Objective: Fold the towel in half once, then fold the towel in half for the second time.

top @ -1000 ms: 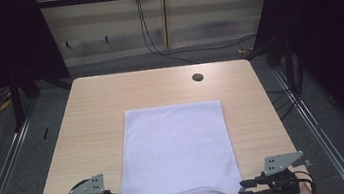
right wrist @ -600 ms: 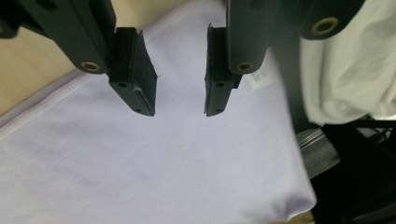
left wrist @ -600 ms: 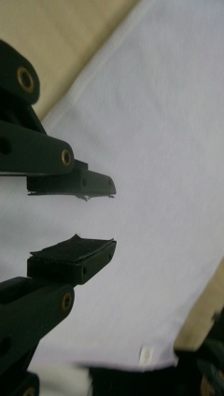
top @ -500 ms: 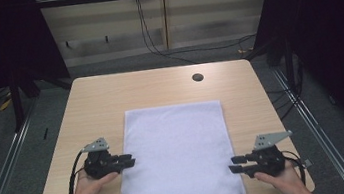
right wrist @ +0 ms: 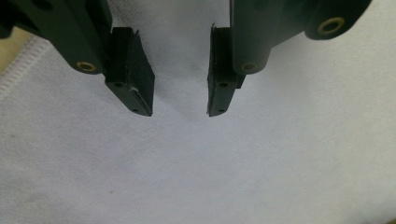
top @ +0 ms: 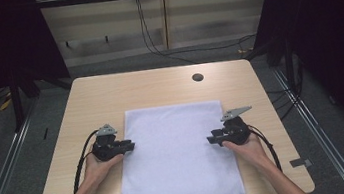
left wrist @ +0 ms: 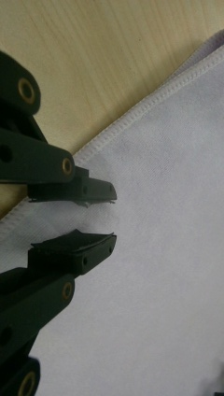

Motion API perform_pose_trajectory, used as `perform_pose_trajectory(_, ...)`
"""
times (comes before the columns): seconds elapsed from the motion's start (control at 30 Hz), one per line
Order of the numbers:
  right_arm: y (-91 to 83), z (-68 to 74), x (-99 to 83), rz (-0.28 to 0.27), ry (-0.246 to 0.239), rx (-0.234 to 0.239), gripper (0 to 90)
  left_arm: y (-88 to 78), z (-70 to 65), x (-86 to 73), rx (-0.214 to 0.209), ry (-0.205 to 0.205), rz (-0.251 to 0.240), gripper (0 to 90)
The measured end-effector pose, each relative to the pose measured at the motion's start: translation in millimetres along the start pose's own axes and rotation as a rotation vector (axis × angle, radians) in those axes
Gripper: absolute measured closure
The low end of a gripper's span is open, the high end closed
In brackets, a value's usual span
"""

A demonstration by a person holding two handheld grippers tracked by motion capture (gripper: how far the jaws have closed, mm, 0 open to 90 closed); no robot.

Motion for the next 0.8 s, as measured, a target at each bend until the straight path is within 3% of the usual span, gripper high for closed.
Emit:
perform_pose_trajectory(0.13, 6.6, -5.0, -0.8, 0.039, -0.008, -0.030, 62.5, -2.7, -3.0, -3.5, -0.010, -0.002, -0.005, 78.6)
perform_pose_trajectory(0.23, 6.4, -5.8, -2.2, 0.027, 0.008, -0.015, 61.4, -4.5, -5.8, -4.8, -0.013, -0.007, -0.001, 78.6)
perform_pose_trajectory(0.33, 5.4, -3.5, -3.5, 0.036, 0.009, -0.020, 61.7, -7.0, -9.7, -6.7, -0.027, -0.004, 0.002, 79.2)
perform_pose_trajectory(0.4, 4.4, -1.4, -5.3, 0.037, -0.006, -0.024, 62.5, -8.4, -11.6, -8.6, -0.046, -0.023, -0.002, 79.6)
perform_pose_trajectory(0.57, -1.1, 5.4, -11.7, 0.059, -0.007, -0.034, 66.2, -11.1, -21.5, -11.9, -0.056, -0.013, -0.007, 80.9)
perform_pose_trajectory(0.73, -8.1, 11.6, -20.9, 0.079, 0.001, 0.012, 66.1, -18.1, -34.3, -17.0, -0.102, -0.012, 0.006, 81.2)
perform_pose_trajectory(0.8, -11.8, 16.0, -25.2, 0.094, -0.010, 0.018, 66.5, -22.2, -40.2, -22.3, -0.138, -0.049, -0.002, 81.1)
Point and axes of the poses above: each handheld gripper's, and its own axes: y roughly forward along the jaws, x roughly out of its top, z roughly to its left, the point moved 2 cm from there along y, roughly forward along the jaws, and after that the axes turned 11 degrees about y, right-handed, at the moved point
